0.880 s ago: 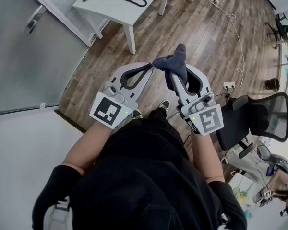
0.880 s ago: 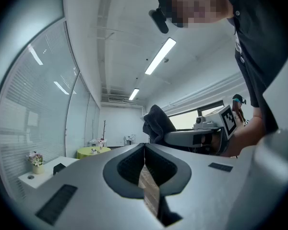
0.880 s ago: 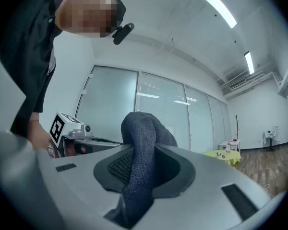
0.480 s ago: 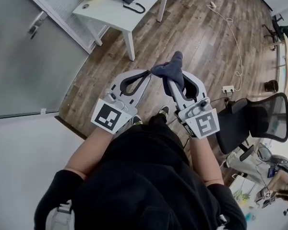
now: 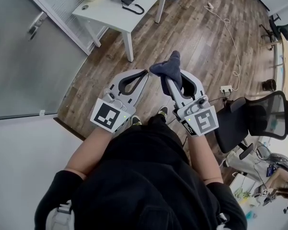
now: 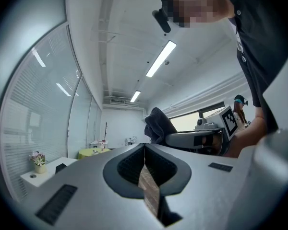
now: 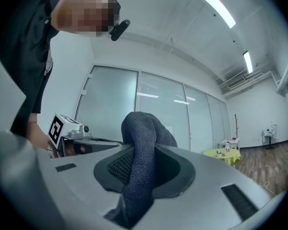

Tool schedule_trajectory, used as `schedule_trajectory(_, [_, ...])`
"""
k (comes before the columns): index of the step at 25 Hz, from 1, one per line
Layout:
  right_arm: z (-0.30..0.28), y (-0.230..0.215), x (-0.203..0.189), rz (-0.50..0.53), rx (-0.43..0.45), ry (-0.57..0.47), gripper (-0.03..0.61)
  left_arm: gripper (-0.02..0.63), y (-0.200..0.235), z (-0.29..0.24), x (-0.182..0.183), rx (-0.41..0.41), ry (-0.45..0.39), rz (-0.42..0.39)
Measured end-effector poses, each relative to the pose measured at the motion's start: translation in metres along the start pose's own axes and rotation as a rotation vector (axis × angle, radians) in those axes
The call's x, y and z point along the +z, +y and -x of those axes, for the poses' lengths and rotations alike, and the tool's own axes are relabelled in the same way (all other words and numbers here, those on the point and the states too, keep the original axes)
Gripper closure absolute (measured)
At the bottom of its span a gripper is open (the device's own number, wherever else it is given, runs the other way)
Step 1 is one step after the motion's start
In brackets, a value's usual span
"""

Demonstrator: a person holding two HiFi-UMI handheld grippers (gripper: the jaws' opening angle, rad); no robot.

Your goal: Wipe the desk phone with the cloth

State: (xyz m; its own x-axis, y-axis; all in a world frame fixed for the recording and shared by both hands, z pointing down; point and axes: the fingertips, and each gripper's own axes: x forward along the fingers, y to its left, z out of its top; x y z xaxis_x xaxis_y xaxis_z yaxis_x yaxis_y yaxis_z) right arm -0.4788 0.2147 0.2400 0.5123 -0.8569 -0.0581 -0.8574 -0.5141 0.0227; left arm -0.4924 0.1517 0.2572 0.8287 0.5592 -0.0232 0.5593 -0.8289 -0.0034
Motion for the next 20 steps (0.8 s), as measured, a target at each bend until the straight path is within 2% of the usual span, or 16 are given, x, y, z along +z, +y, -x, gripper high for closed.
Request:
schedule_trajectory(9, [0.003,0.001,-0.003,-0.029,0.001,-0.006,0.476,0.603,0.001,0.003,-0.001,-0.008,-0.004,-0.003])
schedule_trajectory(20, [-0.018,-0.036,-0.008,-0.014,0.02,-0.001,0.477,0.603,0.02,-0.033,-0.003,0.012,0.007,-0.003])
